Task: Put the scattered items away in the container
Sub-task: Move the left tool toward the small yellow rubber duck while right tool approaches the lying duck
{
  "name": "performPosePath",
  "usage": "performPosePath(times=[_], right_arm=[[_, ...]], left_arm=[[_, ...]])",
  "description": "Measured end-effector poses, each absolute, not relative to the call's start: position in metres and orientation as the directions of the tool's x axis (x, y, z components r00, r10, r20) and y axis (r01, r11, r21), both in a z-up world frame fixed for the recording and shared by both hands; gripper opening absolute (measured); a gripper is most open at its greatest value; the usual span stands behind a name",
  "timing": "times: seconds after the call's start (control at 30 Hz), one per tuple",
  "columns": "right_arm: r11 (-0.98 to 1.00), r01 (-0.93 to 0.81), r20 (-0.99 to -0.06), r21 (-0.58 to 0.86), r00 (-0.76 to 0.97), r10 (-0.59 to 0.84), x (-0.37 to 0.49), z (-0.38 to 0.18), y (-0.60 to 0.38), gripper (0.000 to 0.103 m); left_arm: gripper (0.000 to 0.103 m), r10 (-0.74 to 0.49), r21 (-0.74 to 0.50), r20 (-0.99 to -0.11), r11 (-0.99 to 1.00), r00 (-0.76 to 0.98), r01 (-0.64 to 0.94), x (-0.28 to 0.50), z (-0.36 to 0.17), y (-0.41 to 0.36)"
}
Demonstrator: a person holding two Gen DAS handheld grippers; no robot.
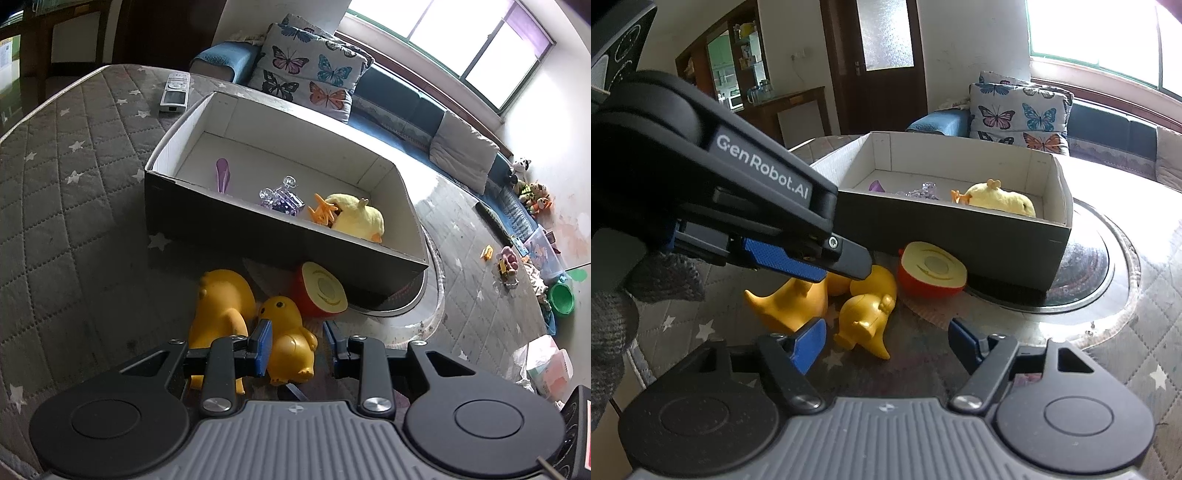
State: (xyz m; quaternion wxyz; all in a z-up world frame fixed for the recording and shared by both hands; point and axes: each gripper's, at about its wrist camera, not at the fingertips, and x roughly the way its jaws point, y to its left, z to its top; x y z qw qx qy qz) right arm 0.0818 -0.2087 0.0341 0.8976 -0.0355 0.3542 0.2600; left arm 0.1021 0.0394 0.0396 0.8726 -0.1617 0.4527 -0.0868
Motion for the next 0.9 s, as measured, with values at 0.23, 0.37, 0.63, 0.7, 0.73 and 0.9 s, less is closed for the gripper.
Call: performPosePath(times=[0.23, 0.37, 0.63, 0.7, 0.73, 0.9], right_arm=[[0.861, -0.493, -0.658, 0.123, 0.609, 0.443, 0.083, 0.033, -0.207, 0.069], [0.858, -0.497, -0.661, 0.128, 0.603, 0.448, 0.084, 0.032, -0.205, 0.064], [0.851, -0.507, -0.669, 0.137, 0.586, 0.457, 0.088, 0.027, -0.201, 0.054], [0.848, -0.510, -0.673, 0.145, 0.578, 0.462, 0.090, 0.025, -0.199, 0.052], [0.847, -0.511, -0.673, 0.148, 0.575, 0.465, 0.091, 0.025, -0.199, 0.051], [0.841, -0.517, -0.670, 0.160, 0.568, 0.477, 0.093, 0.023, -0.195, 0.044]], left_arm=[[0.033, -0.303, -0.366, -0.762, 0.930, 0.573, 0.005, 0.105, 0.039, 0.040], [0.033, -0.306, -0.371, -0.763, 0.929, 0.569, 0.001, 0.107, 0.037, 0.041], [0.033, -0.316, -0.386, -0.767, 0.922, 0.559, -0.009, 0.115, 0.032, 0.043], [0.033, -0.319, -0.389, -0.766, 0.921, 0.558, -0.007, 0.117, 0.031, 0.043], [0.033, -0.319, -0.389, -0.767, 0.921, 0.557, -0.007, 0.118, 0.031, 0.043], [0.034, -0.316, -0.388, -0.773, 0.922, 0.550, -0.015, 0.123, 0.027, 0.044]])
